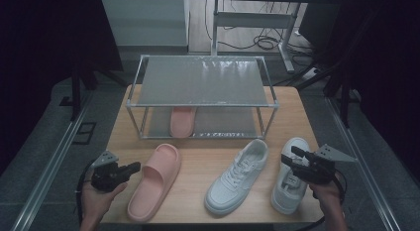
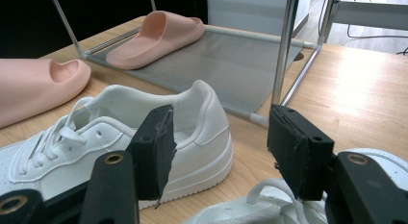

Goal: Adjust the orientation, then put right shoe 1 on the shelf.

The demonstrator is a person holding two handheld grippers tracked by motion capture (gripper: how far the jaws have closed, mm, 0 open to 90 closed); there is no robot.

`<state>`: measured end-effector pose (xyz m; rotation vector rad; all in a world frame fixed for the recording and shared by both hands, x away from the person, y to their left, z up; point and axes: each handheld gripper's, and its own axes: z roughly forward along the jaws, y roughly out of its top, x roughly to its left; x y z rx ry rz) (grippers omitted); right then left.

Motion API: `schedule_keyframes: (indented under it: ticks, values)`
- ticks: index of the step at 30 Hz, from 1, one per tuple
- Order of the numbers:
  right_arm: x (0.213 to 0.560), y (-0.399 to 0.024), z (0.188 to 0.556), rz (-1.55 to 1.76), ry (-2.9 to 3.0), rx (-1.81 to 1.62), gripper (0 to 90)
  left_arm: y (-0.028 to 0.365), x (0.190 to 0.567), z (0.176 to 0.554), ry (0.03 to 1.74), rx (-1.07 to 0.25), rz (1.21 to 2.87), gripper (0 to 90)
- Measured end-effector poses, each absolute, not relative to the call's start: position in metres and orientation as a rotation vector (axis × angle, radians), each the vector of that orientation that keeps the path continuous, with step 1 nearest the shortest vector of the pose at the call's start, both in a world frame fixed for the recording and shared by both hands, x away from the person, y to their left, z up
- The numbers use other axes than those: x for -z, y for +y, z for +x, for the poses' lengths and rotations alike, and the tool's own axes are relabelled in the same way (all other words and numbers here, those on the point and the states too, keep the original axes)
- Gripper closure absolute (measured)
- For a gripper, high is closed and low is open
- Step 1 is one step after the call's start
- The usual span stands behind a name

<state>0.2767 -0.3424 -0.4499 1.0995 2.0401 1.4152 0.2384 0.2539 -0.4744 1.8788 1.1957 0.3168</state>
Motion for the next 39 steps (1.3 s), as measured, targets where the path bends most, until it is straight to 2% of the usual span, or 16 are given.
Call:
schedule_keyframes:
  ticks: [8, 17, 21, 26, 31, 39]
  values:
    - [0.450, -0.342, 0.277, 1.100, 2.043, -1.414, 43.0, 0.248, 0.476, 0.218, 1.184, -0.297, 1.877, 83.0]
    - [0.450, -0.342, 0.276, 1.102, 2.042, -1.414, 42.9, 0.236, 0.479, 0.214, 1.176, -0.280, 1.896, 76.2]
    - [0.450, -0.342, 0.276, 1.100, 2.040, -1.415, 42.9, 0.229, 0.481, 0.213, 1.165, -0.264, 1.911, 70.1]
    - [0.450, -0.342, 0.276, 1.100, 2.044, -1.414, 42.9, 0.219, 0.485, 0.210, 1.176, -0.270, 1.916, 57.8]
    - [0.450, -0.341, 0.276, 1.097, 2.046, -1.413, 42.9, 0.212, 0.488, 0.210, 1.182, -0.276, 1.932, 52.0]
    - [0.449, -0.343, 0.275, 1.098, 2.038, -1.415, 42.9, 0.198, 0.499, 0.214, 1.195, -0.254, 1.968, 48.5]
